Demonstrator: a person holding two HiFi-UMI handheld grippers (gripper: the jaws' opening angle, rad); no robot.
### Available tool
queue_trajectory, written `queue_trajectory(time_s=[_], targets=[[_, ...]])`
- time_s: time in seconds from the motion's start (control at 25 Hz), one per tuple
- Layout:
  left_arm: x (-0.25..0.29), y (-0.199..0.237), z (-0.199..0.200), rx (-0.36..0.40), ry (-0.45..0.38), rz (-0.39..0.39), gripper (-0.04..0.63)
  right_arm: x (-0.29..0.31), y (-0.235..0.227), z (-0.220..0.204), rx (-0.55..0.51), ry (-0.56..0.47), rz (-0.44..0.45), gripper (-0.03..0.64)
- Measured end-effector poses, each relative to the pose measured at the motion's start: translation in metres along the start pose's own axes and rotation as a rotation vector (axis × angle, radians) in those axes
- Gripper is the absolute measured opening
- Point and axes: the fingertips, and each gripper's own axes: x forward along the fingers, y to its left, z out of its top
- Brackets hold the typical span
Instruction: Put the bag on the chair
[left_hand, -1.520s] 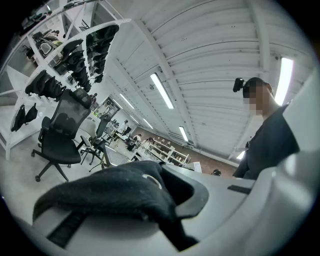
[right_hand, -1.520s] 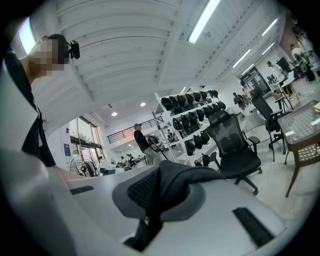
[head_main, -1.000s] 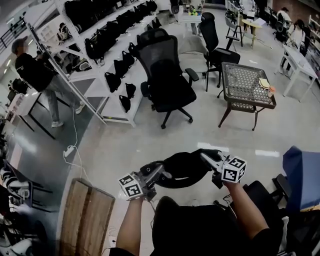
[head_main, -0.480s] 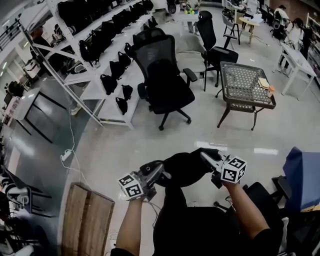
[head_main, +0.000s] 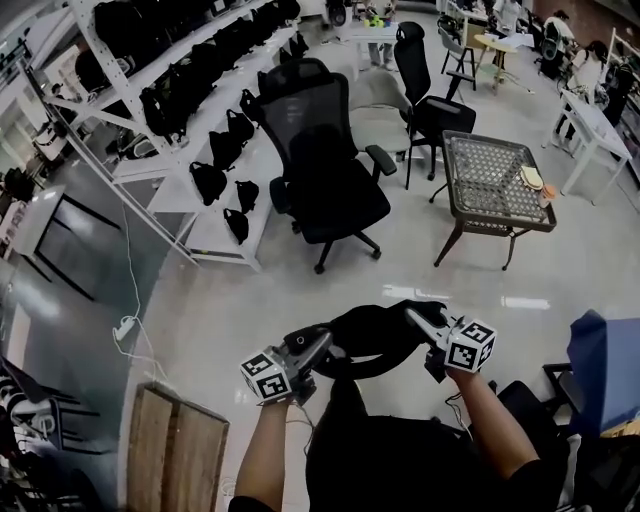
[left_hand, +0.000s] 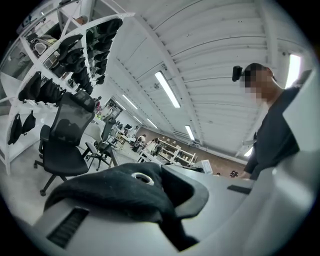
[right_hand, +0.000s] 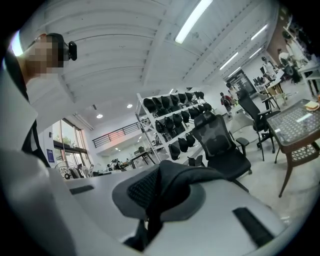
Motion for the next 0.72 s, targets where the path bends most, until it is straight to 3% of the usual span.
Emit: queue_trajectory(time_s=[0.72], targets=[[0.049,0.153,0.109,-0.035,0.030,-0.051,0.017,0.139,-0.088,0.073,0.048,-0.002,-0.097,0.012]])
